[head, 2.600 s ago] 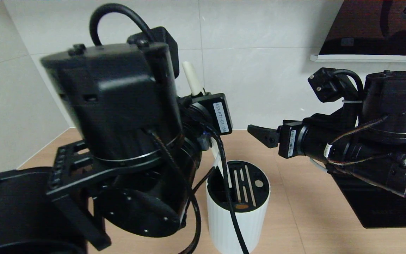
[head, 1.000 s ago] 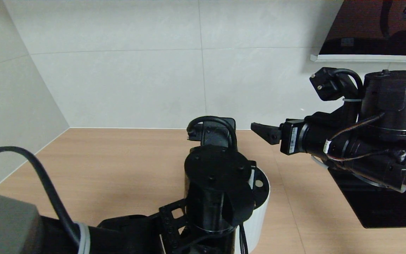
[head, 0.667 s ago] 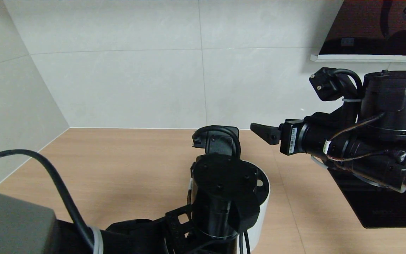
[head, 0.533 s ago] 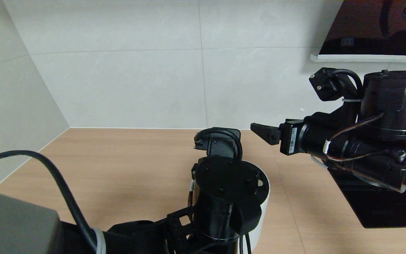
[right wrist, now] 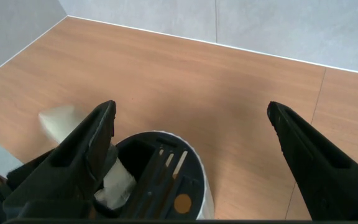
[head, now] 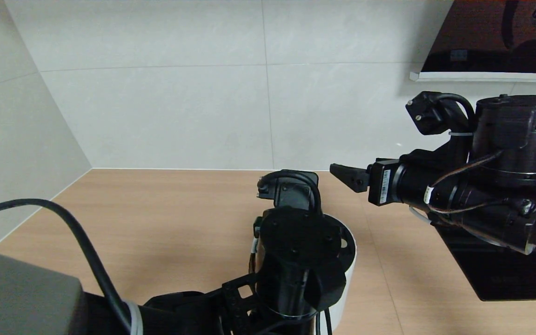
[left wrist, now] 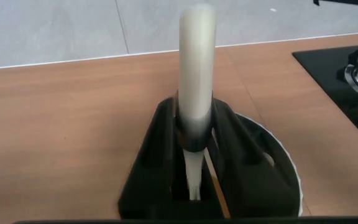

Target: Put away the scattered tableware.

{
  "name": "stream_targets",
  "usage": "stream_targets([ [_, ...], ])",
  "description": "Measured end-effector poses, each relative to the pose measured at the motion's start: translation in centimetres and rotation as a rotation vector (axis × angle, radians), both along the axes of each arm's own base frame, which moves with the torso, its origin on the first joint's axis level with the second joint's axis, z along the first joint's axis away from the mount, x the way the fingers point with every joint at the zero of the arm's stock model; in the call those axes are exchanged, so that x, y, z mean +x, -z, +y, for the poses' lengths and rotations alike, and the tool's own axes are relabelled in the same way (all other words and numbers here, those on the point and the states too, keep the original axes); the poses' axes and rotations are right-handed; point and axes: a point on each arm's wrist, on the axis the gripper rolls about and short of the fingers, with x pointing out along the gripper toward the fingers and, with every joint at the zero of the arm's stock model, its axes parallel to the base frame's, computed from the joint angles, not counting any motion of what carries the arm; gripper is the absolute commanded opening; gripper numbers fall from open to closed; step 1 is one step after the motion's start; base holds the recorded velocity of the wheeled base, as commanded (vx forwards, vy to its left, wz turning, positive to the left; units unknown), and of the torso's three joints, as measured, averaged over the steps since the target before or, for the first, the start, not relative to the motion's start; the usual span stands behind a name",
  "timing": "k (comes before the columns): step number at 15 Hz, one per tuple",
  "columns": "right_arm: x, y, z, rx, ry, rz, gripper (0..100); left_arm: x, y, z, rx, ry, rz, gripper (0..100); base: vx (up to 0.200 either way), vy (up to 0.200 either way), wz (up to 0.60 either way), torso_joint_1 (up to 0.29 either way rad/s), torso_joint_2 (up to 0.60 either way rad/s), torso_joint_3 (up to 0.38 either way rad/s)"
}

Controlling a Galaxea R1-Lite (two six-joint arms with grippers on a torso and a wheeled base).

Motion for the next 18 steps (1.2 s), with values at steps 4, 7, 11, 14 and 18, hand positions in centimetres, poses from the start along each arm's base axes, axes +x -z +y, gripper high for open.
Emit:
stream_targets([
  [4, 0.0, 0.1, 0.0, -0.002, 0.000, 0.002, 100, 0.0, 0.0, 0.0, 0.000, -0.001, 0.000, 100, 0.000, 0.000, 0.00, 0.000, 0.00, 0.000],
  [7, 0.0, 0.1, 0.0, -0.001, 0.000, 0.002, 100, 0.0, -0.1, 0.1, -0.003, 0.000, -0.001, 100, 0.000, 0.000, 0.00, 0.000, 0.00, 0.000],
  [11, 0.1, -0.2, -0.4, 0.005, 0.019, -0.007, 100, -0.8, -2.8, 1.5, -0.041, 0.005, -0.023, 100, 0.000, 0.000, 0.00, 0.000, 0.00, 0.000],
  [14, 0.9, -0.8, -2.5, 0.024, 0.103, -0.031, 100, -2.1, -7.3, 4.9, -0.105, 0.058, -0.052, 100, 0.000, 0.000, 0.00, 0.000, 0.00, 0.000],
  [18, -0.2, -2.1, -5.2, 0.043, 0.159, -0.077, 100, -2.9, -11.0, 11.5, -0.153, 0.046, -0.086, 100, 0.000, 0.000, 0.00, 0.000, 0.00, 0.000],
])
